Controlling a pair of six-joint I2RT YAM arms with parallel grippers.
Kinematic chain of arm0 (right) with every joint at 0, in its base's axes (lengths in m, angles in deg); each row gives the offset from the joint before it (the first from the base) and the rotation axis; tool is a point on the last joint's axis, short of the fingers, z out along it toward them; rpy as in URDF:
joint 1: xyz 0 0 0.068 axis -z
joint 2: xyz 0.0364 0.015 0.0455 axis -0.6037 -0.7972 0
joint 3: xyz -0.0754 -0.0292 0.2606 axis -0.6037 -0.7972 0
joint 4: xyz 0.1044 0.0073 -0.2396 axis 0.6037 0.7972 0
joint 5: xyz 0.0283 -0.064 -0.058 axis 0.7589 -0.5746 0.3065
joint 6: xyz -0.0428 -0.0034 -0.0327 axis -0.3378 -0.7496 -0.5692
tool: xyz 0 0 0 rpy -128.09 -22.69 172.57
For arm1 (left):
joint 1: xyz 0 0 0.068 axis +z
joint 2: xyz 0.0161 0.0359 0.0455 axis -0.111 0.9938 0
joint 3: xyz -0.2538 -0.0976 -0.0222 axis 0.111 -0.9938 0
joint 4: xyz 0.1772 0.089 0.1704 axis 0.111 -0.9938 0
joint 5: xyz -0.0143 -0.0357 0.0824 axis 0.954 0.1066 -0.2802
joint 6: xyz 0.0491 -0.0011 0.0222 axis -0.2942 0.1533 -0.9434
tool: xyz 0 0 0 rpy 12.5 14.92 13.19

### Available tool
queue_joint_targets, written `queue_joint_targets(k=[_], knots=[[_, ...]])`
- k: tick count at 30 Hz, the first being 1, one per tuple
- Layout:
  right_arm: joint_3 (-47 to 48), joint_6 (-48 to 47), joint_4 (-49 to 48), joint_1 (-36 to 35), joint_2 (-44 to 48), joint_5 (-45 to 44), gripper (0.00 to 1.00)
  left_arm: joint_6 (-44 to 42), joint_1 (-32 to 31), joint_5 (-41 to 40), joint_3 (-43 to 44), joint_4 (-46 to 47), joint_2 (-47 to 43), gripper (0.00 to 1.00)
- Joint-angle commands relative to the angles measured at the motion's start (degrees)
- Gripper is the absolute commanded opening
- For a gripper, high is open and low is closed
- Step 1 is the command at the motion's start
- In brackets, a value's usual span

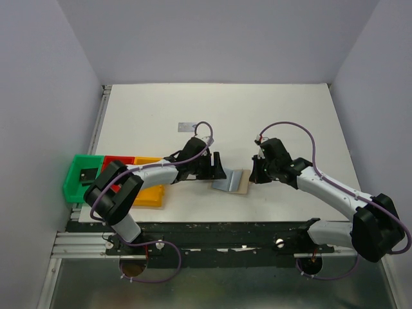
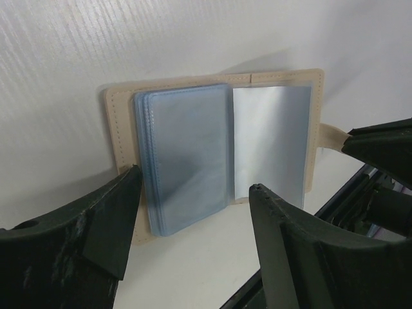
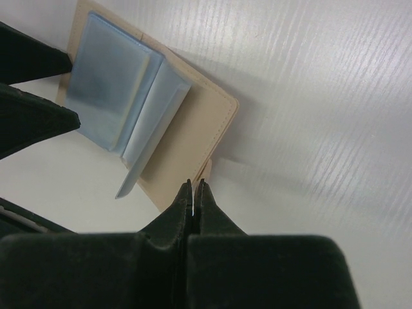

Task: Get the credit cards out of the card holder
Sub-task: Remove the credit card from the card holder.

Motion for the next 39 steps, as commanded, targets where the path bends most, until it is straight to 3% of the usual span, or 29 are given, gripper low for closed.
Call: queue_joint_targets(k=[1,17,39], knots=[[-0.85,-0.42,-1.68,0.41,0.06,1.48,0.00,-1.61,-0.97,4.64,1.37,2.51,1.58,0.75],[-1.20,-0.07,-2.21,0.50,-0.91,2.01,0.00,-5.91,-3.43,12.64,2.42,10.25,1.14,0.72],[-4.27,2.13,-1.07,1.46,0.50,-1.86,0.00,-11.01,-7.74,14.05,12.45,4.01,5.27,0.73]])
